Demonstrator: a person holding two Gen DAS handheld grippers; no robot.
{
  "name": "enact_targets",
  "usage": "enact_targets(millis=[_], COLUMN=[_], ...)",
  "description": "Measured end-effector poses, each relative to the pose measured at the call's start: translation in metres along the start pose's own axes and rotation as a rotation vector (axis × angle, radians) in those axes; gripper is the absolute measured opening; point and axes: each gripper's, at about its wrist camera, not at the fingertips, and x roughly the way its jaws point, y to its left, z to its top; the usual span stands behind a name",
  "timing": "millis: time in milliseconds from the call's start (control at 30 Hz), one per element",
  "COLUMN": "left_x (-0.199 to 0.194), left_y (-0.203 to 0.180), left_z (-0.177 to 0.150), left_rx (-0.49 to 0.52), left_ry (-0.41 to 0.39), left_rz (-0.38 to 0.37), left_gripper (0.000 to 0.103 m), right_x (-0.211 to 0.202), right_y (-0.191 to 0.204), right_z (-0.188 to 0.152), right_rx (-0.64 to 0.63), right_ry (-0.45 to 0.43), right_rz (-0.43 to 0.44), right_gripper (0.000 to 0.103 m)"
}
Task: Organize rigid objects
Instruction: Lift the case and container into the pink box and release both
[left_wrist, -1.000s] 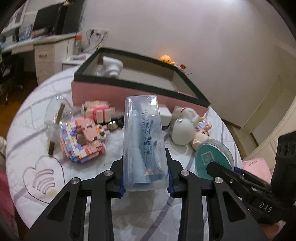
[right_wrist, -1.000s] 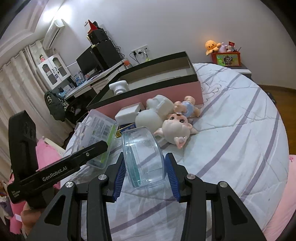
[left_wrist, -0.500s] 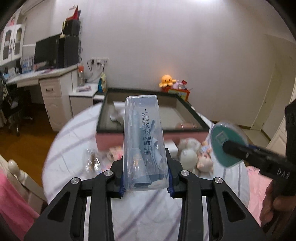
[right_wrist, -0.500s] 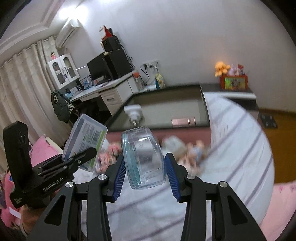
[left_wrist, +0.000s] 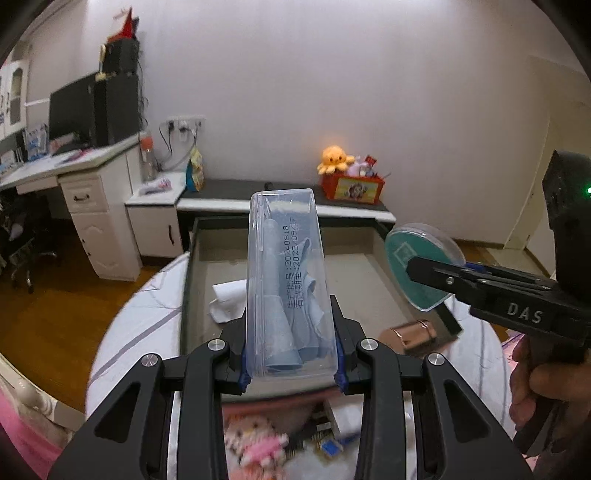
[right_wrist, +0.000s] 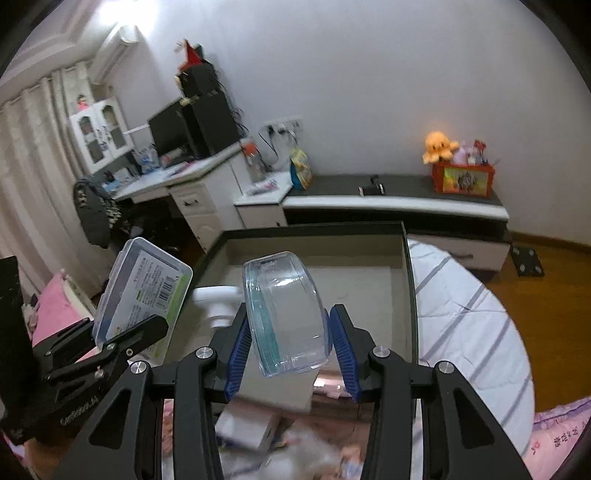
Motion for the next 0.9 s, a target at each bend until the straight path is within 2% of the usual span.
enact_targets(millis=[133,300,333,367,400,433,467,667,900], left_x=[0.038,0.064,0.064,0.062,0.058,0.053,0.046,0.005,-0.054], left_y=[0.002,0.000,0.000,0.000,0.000,0.001,0.001,0.006,0.002], left_z=[0.005,-0.001,-0.002,-0.004,-0.006,-0.006,-0.007,-0.012,-0.026], left_rx=[-0.006,0.006,0.008,0.009,0.011,0.011,0.012,0.003,0.008], left_ry=[0.069,0.131,0.132,0.131,0.120,0.099,0.076,-0.001,-0.097], left_rz=[-0.007,0.016,0.017,0.020,0.031,0.045,0.055,0.087,0.106], left_gripper=[0.033,0.035,0.038,0.054,0.065,0.083,0.091,0.103,0.103], right_x=[0.030,0.042,0.042,0.040,0.036,0.033,0.029,0.005,-0.046], right_y=[-0.015,-0.026,-0.027,-0.028,-0.029,-0.029,-0.031,-0.031,-0.011], right_z=[0.001,-0.004,-0.005,-0.006,-0.007,-0.008,-0.009,-0.014,-0.031], right_rx=[0.037,0.066,0.071,0.074,0.076,0.077,0.085,0.108,0.080], right_ry=[0.057,0.077,0.074,0.068,0.047,0.037,0.035,0.002,-0.084], right_rz=[-0.025,-0.048,-0.050,-0.054,-0.060,-0.061,-0.066,-0.106,-0.106], right_gripper=[0.043,0.045,0.057,0.069,0.092,0.096,0.097,0.103,0.103])
